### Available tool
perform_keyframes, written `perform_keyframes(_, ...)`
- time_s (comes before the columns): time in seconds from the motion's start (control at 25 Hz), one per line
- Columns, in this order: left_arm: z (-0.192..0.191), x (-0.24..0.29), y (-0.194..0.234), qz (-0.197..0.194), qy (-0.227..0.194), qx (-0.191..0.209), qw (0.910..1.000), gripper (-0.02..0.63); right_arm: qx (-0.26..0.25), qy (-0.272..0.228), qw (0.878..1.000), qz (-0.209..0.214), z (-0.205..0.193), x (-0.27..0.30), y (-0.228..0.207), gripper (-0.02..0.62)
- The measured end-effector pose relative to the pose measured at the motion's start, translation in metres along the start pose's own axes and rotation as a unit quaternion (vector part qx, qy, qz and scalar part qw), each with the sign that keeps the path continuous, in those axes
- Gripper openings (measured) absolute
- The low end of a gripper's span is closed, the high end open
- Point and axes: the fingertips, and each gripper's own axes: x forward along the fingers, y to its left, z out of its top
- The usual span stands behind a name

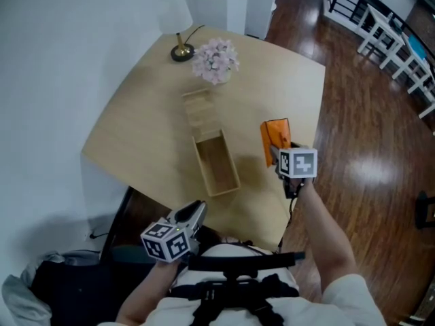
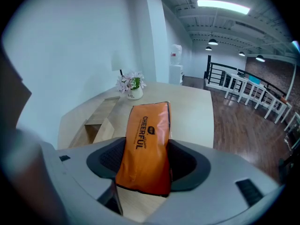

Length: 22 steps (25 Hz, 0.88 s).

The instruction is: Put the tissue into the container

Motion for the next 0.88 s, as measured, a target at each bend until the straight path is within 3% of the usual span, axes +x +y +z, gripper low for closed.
perform_keyframes(0.88,0.028,-0.026,0.019,-0.011,-0.026,0.011,0.9995,0.072,-0.017,-0.021,0.998,0.058,-0.013,-0.051,0.113,0.282)
